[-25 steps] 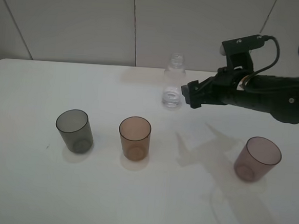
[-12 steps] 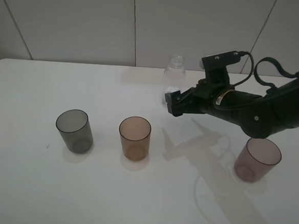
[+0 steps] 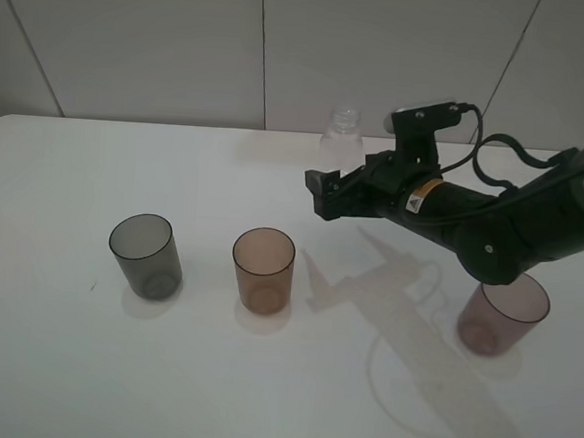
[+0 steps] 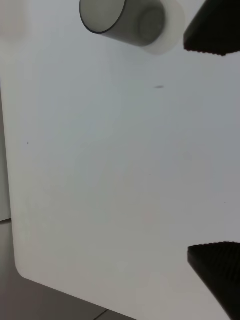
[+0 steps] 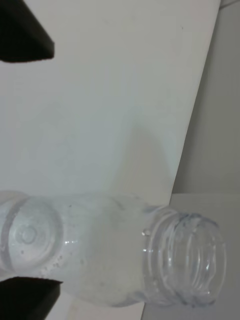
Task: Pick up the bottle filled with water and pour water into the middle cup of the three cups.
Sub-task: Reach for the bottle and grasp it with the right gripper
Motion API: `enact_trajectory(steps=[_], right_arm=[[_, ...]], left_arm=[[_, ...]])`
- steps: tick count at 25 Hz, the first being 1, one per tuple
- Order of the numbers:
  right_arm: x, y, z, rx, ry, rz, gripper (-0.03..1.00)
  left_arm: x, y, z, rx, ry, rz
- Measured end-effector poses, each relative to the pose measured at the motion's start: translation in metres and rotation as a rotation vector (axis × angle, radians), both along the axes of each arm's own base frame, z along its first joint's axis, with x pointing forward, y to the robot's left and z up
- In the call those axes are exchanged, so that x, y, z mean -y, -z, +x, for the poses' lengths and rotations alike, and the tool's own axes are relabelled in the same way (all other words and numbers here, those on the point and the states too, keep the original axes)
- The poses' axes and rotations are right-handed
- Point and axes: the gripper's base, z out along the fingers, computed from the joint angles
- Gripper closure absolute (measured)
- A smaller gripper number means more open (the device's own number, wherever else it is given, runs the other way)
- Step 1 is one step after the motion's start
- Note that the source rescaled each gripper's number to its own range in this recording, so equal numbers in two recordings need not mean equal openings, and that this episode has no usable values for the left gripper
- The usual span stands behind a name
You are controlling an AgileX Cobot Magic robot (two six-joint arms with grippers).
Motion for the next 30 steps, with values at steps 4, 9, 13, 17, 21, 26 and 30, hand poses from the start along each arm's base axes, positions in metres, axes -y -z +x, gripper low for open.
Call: enact_trajectory(steps=[4,9,13,17,21,26,30], right_arm=[[0.000,0.007,0.003,0.040,0.010,0.033,0.12],[0.000,0.018,0.012,0.062,0.020,0.013,0.12],[0.000,0.019,0.025,0.079,0.044,0.017,0.12],[0.000,0.024,0.031,0.068,0.078,0.021,0.12],[0.003,0.026,0.033,0.060,0.101,0.020,0.12],[0.001,0.032,0.042,0.029,0.110,0.003,0.12],[-0.002,0.029,0.048,0.033,0.108,0.004,0.12]], left_arm=[[0.000,0.000,0.000,0.000,0.000,0.000],[0.000,0.000,0.000,0.000,0.000,0.000],[0.000,0.000,0.000,0.000,0.000,0.000],[0.000,0.000,0.000,0.000,0.000,0.000],[0.000,0.000,0.000,0.000,0.000,0.000],[0.000,0.000,0.000,0.000,0.000,0.000],[0.000,0.000,0.000,0.000,0.000,0.000]])
